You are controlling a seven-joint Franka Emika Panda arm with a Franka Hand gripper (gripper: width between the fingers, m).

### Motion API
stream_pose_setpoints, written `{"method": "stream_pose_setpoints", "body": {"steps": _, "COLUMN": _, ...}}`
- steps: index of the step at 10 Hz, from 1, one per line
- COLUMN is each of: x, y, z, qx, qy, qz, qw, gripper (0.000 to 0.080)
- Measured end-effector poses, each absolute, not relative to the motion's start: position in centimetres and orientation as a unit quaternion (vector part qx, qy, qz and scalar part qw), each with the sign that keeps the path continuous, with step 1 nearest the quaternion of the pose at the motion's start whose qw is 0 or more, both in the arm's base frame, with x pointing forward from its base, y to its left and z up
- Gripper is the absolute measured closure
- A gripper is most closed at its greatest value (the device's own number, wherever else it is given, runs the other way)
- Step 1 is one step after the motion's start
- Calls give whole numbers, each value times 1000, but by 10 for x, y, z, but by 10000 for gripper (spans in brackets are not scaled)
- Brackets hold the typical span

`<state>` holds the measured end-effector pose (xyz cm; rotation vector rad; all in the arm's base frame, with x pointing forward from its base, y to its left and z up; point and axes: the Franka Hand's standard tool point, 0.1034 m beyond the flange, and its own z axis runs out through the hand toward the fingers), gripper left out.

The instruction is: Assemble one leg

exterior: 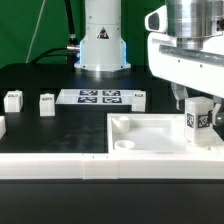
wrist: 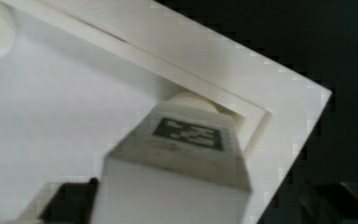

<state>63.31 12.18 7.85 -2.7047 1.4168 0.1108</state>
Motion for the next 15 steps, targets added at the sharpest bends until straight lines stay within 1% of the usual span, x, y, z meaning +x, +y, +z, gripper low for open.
{"method": "stream_pose_setpoints", "body": {"steps": 1, "x": 632, "y": 123, "z": 77, "qx": -917, "qy": 396, "qz": 32, "qw": 40, "gripper": 156}}
{"method": "stream_pose_setpoints", "body": {"steps": 3, "x": 632, "y": 120, "z": 75, "qx": -951, "qy": 306, "qz": 32, "qw": 41, "gripper": 151}}
{"method": "stream_pose_setpoints", "body": {"steps": 4, "x": 632, "y": 118, "z": 75, "qx": -970, "qy": 240, "qz": 33, "qw": 38, "gripper": 151}}
{"method": "stream_pose_setpoints", "body": {"steps": 5, "x": 631, "y": 118, "z": 76, "qx": -984, "qy": 172, "qz": 31, "qw": 34, "gripper": 150}}
{"method": "stream_pose_setpoints", "body": {"steps": 8, "x": 629, "y": 125, "z": 81, "qx": -999, "qy": 35, "qz": 21, "qw": 34, "gripper": 150}}
{"method": "stream_pose_setpoints", "body": {"steps": 9, "x": 629, "y": 123, "z": 81, "qx": -999, "qy": -8, "qz": 17, "qw": 35, "gripper": 150}}
{"method": "stream_pose_setpoints", "body": {"steps": 11, "x": 629, "y": 123, "z": 81, "qx": -999, "qy": -21, "qz": 17, "qw": 35, "gripper": 162}}
{"method": "stream_pose_setpoints", "body": {"steps": 13, "x": 629, "y": 121, "z": 80, "qx": -999, "qy": -20, "qz": 17, "qw": 34, "gripper": 509}}
{"method": "stream_pose_setpoints", "body": {"steps": 15, "x": 629, "y": 120, "z": 80, "qx": -999, "qy": 2, "qz": 19, "qw": 34, "gripper": 507}}
